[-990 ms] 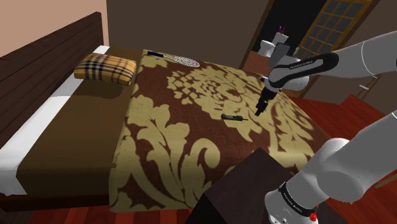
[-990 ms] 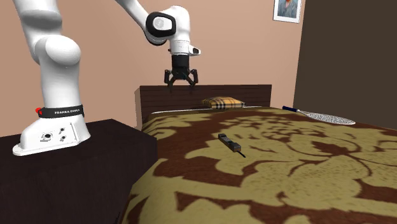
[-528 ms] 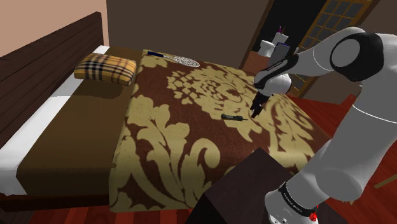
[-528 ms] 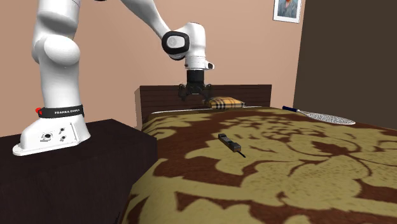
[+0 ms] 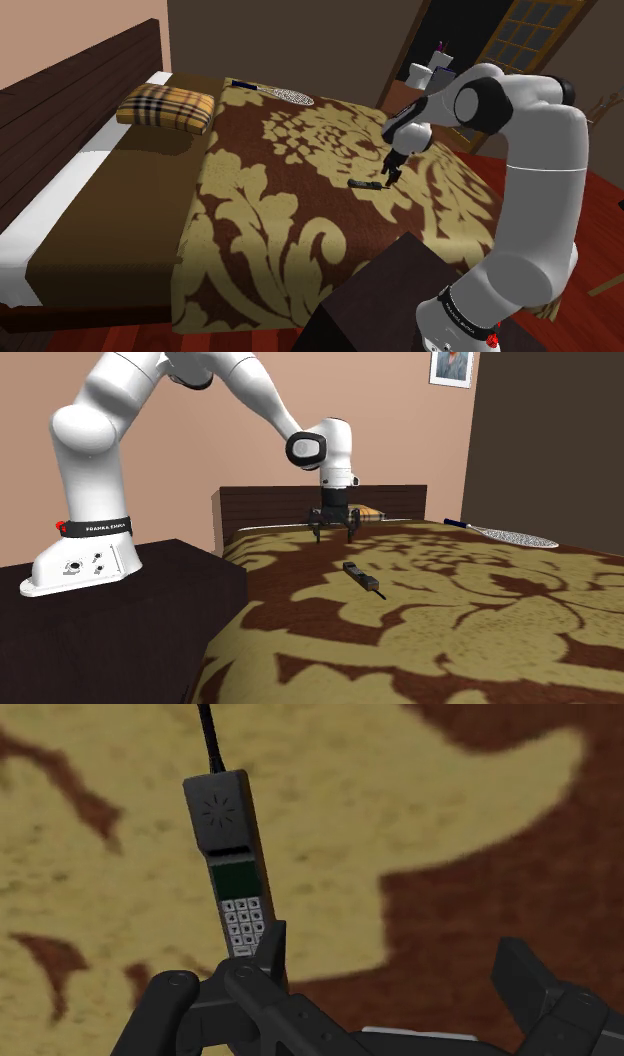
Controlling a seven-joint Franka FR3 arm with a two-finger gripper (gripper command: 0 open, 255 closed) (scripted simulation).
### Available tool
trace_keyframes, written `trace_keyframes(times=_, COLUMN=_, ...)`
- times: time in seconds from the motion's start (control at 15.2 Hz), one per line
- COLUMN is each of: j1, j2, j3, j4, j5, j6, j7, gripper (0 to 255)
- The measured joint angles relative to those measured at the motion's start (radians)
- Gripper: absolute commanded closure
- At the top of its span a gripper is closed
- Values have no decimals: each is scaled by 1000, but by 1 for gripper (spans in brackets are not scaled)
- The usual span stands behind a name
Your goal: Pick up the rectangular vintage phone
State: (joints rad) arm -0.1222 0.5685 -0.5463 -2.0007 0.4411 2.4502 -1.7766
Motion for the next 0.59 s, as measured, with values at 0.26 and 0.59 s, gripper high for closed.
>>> trace_keyframes(times=0.26, j1=-88, j2=157, j3=69, j4=170, j5=28, j6=-11, j7=-96, gripper=0)
trace_keyframes(times=0.59, j1=-172, j2=355, j3=130, j4=430, j5=20, j6=-59, j7=-163, gripper=0)
